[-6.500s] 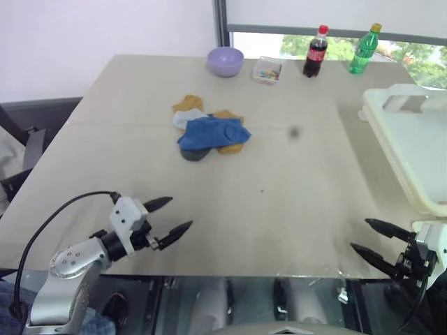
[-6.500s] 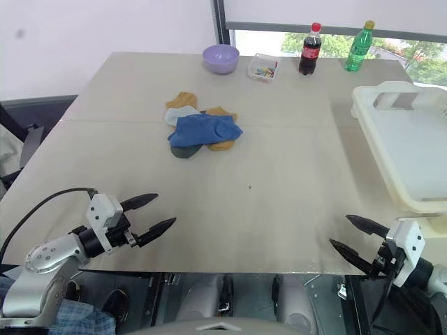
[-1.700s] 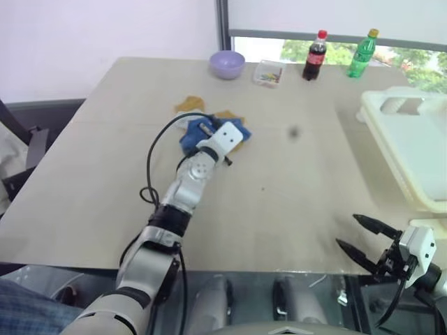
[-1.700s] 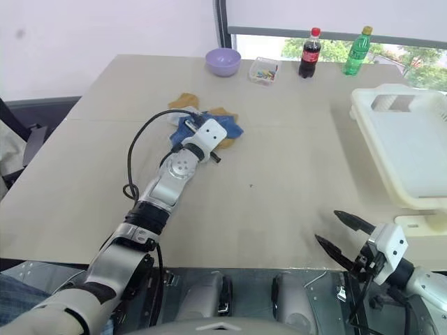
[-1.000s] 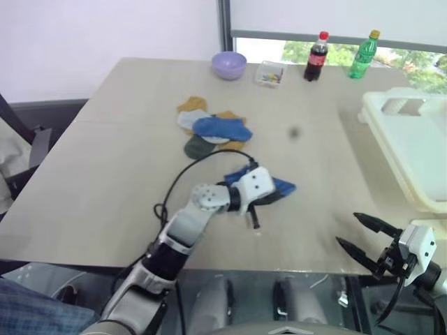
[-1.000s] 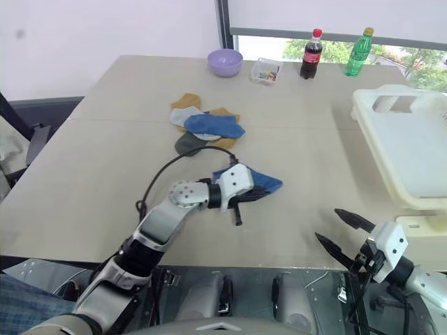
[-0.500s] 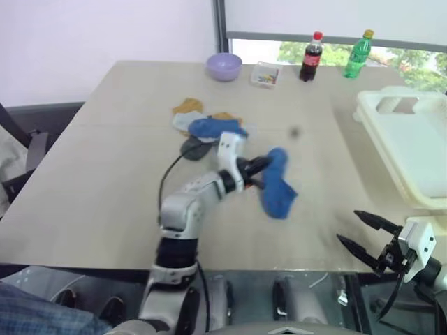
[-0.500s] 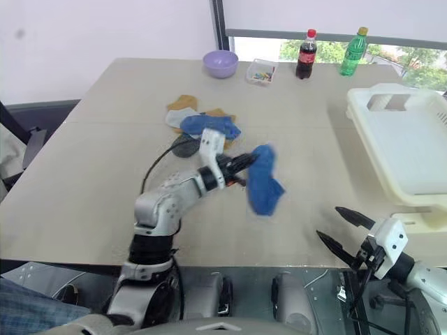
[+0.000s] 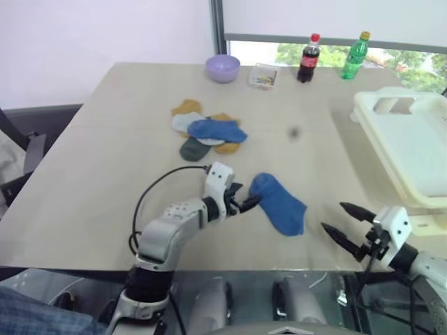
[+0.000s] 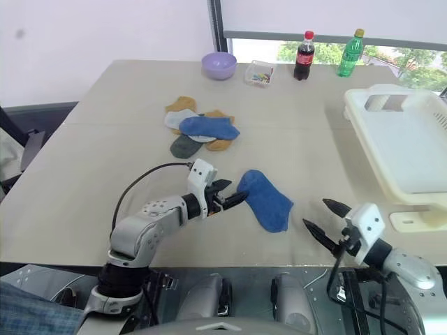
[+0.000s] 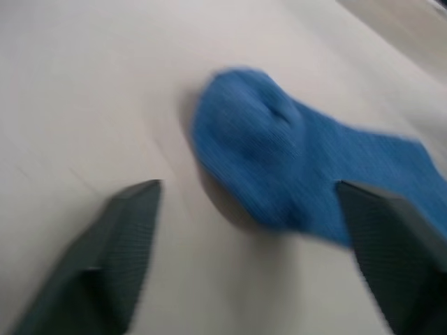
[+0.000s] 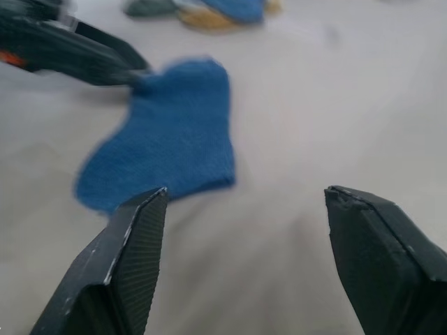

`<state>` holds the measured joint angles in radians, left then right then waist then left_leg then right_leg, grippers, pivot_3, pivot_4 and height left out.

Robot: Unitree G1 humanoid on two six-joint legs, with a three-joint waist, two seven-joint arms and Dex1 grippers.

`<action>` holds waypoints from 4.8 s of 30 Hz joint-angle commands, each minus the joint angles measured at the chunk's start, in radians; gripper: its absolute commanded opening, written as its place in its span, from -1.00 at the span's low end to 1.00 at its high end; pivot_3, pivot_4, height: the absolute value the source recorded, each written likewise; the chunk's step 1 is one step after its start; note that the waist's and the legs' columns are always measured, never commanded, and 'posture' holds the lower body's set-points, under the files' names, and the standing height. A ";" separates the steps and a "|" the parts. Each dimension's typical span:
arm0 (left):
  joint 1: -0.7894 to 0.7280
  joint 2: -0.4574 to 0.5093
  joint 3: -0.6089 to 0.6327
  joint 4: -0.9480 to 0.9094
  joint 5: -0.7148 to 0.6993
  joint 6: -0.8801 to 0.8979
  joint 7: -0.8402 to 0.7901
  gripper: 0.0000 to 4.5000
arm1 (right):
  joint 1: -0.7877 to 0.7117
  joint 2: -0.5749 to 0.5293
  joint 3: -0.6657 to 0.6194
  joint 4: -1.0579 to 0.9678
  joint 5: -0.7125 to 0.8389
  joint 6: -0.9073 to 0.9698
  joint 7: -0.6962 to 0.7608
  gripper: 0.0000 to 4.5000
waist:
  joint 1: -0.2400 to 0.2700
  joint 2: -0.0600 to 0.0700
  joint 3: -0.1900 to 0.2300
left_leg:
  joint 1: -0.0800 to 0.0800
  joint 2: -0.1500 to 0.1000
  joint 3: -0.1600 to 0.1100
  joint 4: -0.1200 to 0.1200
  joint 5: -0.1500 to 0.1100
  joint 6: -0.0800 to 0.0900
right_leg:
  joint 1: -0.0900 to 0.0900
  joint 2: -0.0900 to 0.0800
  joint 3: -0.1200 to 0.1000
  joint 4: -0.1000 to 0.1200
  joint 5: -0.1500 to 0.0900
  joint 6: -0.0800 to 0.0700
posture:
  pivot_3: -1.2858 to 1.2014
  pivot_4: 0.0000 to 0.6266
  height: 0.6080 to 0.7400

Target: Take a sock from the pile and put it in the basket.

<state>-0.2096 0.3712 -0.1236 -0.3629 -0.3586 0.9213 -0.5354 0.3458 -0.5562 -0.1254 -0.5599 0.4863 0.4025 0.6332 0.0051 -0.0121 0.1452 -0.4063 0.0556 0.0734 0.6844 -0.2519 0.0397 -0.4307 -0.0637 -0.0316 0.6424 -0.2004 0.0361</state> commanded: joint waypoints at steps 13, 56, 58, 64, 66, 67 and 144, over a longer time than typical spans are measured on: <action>0.010 0.065 -0.014 0.049 -0.011 -0.014 -0.015 0.92 | -0.058 0.108 0.073 -0.141 0.267 0.437 -0.265 0.52 | 0.000 0.001 -0.001 | 0.000 0.000 0.000 -0.001 -0.002 -0.004 | 0.000 -0.003 0.000 -0.001 0.000 0.000 | 0.03 -0.52 0.94; -0.191 0.142 -0.201 0.243 0.035 -0.310 -0.468 0.93 | -0.442 -0.230 0.248 0.505 -0.349 -0.530 0.313 -0.96 | 0.008 -0.013 0.011 | -0.011 -0.007 -0.002 -0.003 -0.002 0.003 | -0.004 -0.004 -0.004 -0.011 0.000 0.001 | 0.03 -0.52 0.94; -0.166 0.175 -0.195 0.191 0.009 -0.282 -0.498 0.93 | -0.455 -0.214 0.253 0.528 -0.359 -0.571 0.320 -0.96 | 0.008 -0.012 0.011 | -0.010 -0.007 -0.002 -0.003 -0.002 0.003 | -0.003 -0.004 -0.004 -0.011 0.000 0.001 | 0.03 -0.52 0.94; -0.126 0.220 -0.155 0.124 -0.022 -0.234 -0.484 0.93 | -0.456 -0.201 0.252 0.551 -0.370 -0.604 0.336 -0.96 | 0.009 -0.011 0.011 | -0.010 -0.006 -0.002 -0.003 -0.002 0.003 | -0.003 -0.004 -0.004 -0.011 0.000 0.001 | 0.03 -0.52 0.94; -0.129 0.212 -0.148 0.144 -0.005 -0.247 -0.458 0.93 | -0.440 -0.211 0.247 0.534 -0.367 -0.580 0.337 -0.86 | 0.009 -0.011 0.011 | -0.010 -0.006 -0.002 -0.003 -0.002 0.003 | -0.002 -0.004 -0.004 -0.011 0.000 0.001 | 0.03 -0.52 0.94; -0.133 0.206 -0.146 0.155 0.001 -0.250 -0.445 0.93 | -0.431 -0.215 0.243 0.522 -0.364 -0.559 0.336 -0.73 | 0.009 -0.011 0.011 | -0.009 -0.007 -0.002 -0.003 -0.002 0.003 | -0.002 -0.004 -0.004 -0.011 0.000 0.001 | 0.03 -0.52 0.94; -0.844 -0.209 -0.087 1.451 0.531 -1.001 0.237 0.39 | -0.139 -0.104 -0.101 -0.009 -0.020 -0.088 0.079 1.00 | 0.011 -0.012 0.013 | -0.014 -0.009 0.000 0.000 -0.003 0.006 | -0.001 -0.005 -0.007 -0.014 0.004 0.007 | 0.03 -0.52 0.94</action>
<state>-1.0265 0.1623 -0.2320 1.0792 0.1668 -0.0762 -0.3231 0.2130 -0.6584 -0.2032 -0.5526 0.4705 0.3399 0.7105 0.0165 -0.0242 0.1577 -0.4203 0.0462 0.0731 0.6845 -0.2546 0.0454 -0.4314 -0.0687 -0.0390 0.6283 -0.1962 0.0434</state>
